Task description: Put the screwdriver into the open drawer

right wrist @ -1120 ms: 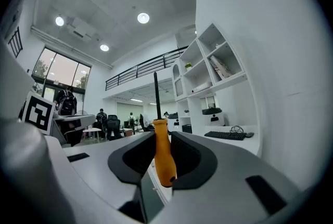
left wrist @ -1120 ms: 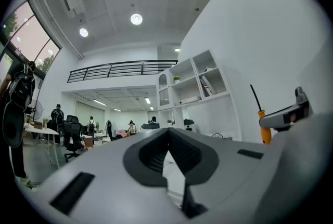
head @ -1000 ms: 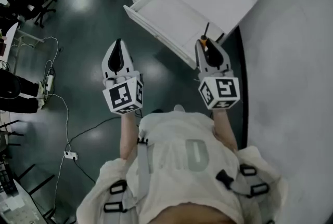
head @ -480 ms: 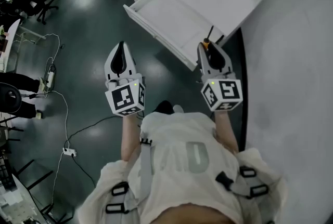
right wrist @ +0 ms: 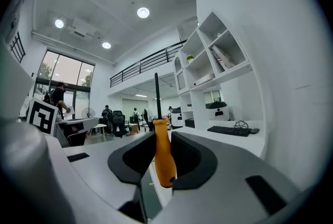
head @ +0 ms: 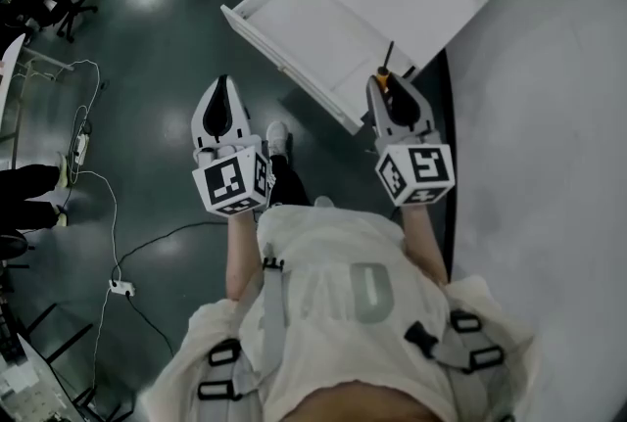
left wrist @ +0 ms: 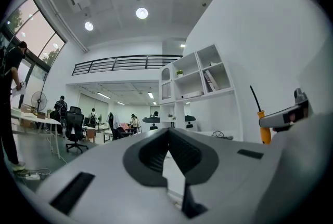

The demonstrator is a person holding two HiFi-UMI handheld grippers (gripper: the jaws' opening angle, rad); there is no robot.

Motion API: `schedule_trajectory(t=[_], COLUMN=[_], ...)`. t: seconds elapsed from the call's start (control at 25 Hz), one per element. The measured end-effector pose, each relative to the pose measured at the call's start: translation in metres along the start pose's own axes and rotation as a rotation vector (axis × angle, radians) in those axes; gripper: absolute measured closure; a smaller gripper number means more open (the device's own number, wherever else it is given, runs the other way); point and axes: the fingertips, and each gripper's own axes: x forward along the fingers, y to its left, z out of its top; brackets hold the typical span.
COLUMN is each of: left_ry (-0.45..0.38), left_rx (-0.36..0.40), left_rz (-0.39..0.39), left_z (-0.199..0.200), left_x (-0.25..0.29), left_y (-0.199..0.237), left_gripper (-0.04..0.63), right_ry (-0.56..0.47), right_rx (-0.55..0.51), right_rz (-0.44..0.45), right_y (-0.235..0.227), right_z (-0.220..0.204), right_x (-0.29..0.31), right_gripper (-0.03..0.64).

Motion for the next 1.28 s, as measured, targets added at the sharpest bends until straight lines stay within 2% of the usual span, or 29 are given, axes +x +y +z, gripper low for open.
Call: schedule_trajectory(t=[0.28,0.48,0.96,1.28], left_ry=[-0.031,0.015,0.007,-0.007], left_rx=[-0.024,-0.017,-0.063,-0.067], left_rz=[-0.032,-0.09,-0.186,-0.258], left_z=[0.006,-0.009,-0.01,-0.001], left_x=[0.065,0.118,0.257,0.344], left_y=[0.016,0.029,0.088,0.103], left_gripper=[0.59,0.59,0.591,0.591], right_ry=[-0.026,-0.012,0.007,0.003], right_rx=[-0.03,-0.014,0.006,0.0], right_rz=[-0.007,-0.01,-0.07,-0.129], right_y=[-0.004,-0.003,0.005,-0.011], right_z=[0.018,0.016,0.03,0.047], right_x=[0.062,0.116,0.245,0.32], right_gripper=[0.529,0.529,0.529,0.529])
